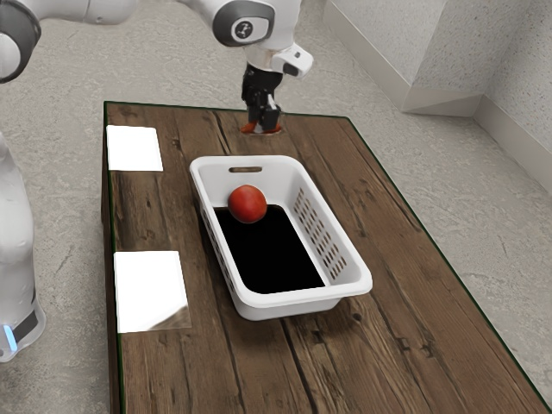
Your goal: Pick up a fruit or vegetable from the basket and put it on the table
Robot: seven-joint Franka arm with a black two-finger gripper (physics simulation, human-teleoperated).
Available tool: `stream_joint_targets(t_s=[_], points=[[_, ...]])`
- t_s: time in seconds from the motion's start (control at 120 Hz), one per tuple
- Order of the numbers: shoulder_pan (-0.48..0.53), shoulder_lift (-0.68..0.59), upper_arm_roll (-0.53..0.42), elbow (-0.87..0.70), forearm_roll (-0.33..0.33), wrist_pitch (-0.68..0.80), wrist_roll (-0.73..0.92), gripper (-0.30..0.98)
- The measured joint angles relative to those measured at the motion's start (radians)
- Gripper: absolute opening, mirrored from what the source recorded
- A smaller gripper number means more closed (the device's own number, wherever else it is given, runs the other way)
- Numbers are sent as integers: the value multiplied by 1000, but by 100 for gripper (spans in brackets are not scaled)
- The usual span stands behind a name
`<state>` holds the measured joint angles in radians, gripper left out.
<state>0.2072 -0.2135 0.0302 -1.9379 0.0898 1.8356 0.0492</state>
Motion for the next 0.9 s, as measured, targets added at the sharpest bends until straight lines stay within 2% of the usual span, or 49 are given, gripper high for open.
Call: stream_joint_targets(t_s=[0.2,0.558,0.725,0.9], points=[[165,3,1,0,-5,-46,-11,9],[277,60,2,-10,-6,-66,-20,9],[280,61,2,-7,-28,-71,-17,47],[280,61,2,-6,-37,-74,-13,62]])
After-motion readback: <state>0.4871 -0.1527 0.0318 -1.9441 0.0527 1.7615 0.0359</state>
